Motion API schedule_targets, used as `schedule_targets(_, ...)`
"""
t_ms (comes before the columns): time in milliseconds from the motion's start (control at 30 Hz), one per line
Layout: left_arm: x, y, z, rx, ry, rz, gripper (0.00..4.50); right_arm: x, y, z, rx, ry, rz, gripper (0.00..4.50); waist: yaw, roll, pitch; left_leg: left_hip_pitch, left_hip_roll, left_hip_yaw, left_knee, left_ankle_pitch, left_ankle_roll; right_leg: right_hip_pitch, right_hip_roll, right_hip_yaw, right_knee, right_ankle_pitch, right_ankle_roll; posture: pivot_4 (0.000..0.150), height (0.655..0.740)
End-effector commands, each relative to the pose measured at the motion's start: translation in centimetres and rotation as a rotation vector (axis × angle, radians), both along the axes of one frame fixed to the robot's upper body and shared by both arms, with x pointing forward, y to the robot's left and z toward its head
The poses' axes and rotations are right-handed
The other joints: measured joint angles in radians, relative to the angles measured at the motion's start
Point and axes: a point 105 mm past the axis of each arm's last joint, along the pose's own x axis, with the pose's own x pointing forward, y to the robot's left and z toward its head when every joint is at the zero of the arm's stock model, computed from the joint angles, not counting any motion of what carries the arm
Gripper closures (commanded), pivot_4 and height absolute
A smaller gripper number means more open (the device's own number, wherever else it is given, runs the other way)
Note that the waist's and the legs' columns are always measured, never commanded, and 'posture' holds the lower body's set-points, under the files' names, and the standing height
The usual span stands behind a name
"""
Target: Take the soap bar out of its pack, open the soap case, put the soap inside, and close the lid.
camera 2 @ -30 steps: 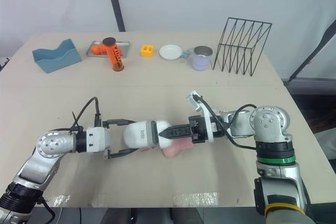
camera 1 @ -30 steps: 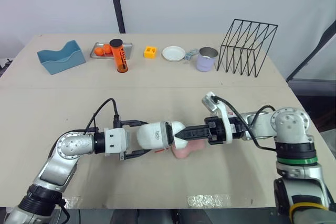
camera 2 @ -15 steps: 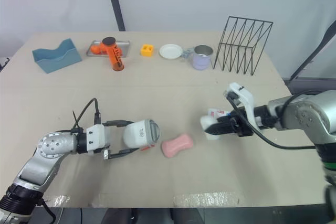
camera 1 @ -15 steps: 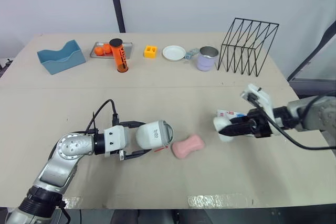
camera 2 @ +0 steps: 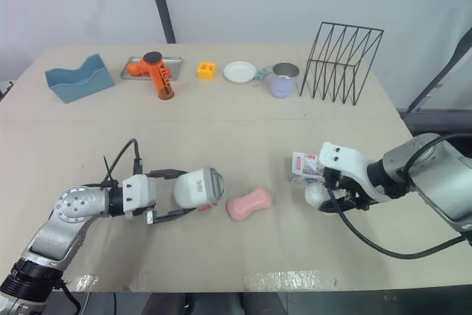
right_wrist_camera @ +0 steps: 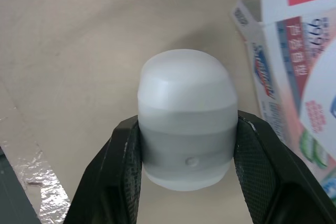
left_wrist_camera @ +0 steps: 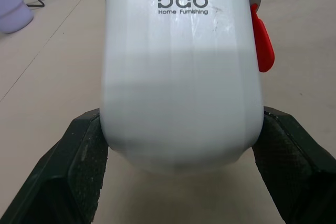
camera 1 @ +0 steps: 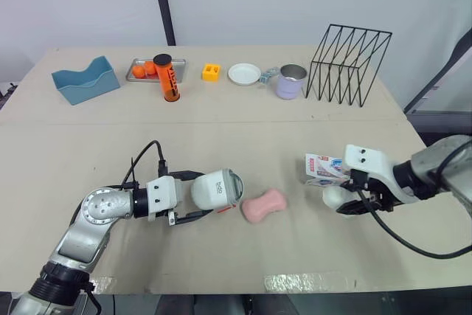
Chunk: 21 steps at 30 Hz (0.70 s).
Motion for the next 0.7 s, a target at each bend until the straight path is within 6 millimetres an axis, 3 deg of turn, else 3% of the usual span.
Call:
schedule_targets(33,0.1,0.0,0.9,-0.013,-0.036,-0.004,0.87,0.6,0.6,0.2,0.014,-0.048,0.008,2.59,-0.001,0.000,0.000,0.000,0.000,0.000,0.000,0.000,0.000,0.000,0.000,0.000,0.000,0.000,0.000,0.150,0.7400)
schedule_targets(700,0.1,0.1,0.9,-0.005,-0.040,0.006,0.87,3.2,2.0,-1.5,0.049,-0.101,0.026,2.59,-0.002,-0.001,-0.001,0.002,0.000,0.000,0.003,0.000,0.000,0.001,0.001,0.000,0.004,0.001,-0.001,0.150,0.7400)
